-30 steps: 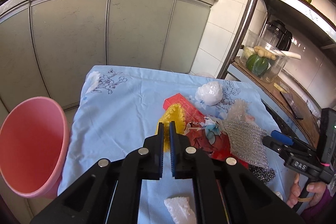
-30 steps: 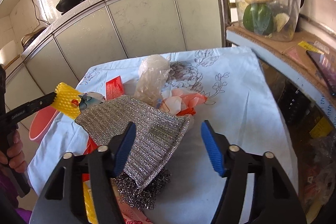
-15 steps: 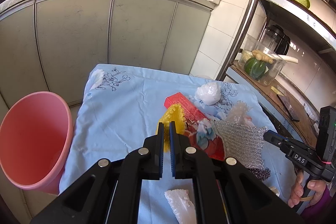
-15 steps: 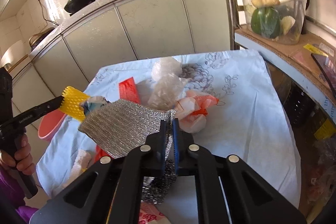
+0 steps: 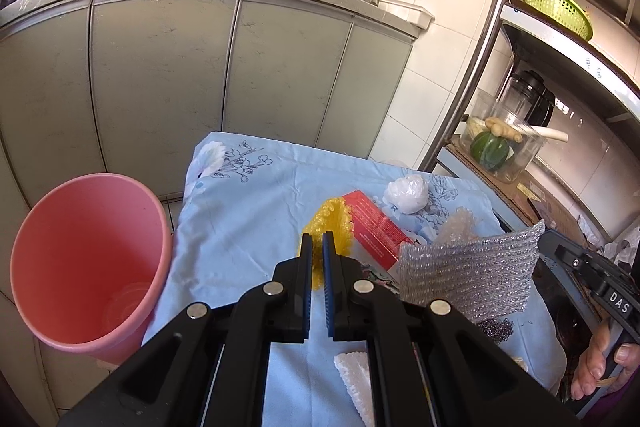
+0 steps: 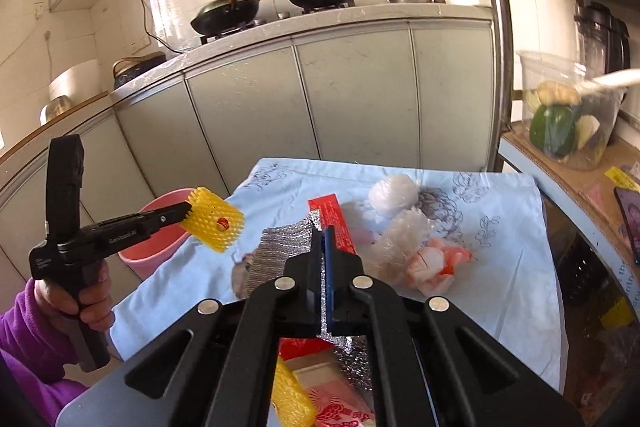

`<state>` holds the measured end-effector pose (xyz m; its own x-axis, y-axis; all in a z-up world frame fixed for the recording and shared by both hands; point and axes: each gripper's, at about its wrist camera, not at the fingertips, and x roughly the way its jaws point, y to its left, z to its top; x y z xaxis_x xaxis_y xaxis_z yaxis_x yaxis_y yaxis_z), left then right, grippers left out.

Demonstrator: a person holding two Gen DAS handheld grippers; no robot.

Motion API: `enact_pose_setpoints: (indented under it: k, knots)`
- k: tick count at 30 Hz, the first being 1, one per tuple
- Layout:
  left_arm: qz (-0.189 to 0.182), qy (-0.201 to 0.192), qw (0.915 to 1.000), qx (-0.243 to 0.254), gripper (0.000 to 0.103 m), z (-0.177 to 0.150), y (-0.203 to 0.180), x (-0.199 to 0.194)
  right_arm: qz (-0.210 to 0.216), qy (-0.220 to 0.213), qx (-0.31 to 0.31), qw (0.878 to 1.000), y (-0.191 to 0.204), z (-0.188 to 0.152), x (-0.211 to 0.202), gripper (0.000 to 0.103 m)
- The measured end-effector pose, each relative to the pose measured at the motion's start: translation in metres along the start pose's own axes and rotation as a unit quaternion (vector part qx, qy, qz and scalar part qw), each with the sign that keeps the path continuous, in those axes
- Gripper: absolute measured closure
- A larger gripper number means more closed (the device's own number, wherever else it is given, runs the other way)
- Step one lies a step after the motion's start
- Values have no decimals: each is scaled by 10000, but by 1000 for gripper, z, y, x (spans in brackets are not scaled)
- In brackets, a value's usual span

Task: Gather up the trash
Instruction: 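Carry the yellow net and silver pad over the pink bin and release both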

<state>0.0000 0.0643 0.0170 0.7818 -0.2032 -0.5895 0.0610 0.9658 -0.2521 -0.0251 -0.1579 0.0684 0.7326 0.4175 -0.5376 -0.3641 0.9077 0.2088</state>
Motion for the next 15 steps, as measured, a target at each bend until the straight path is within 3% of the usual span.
enact_pose_setpoints:
  k: [10,15]
  knots:
    - [76,-353,9993,-132,99,7,15,-28,241,-370,-620,9971,40,43,-9,102]
    - [327,-552,9976,-262,99,11,36,-47,489,-410,-927,9936,68,58,6,102]
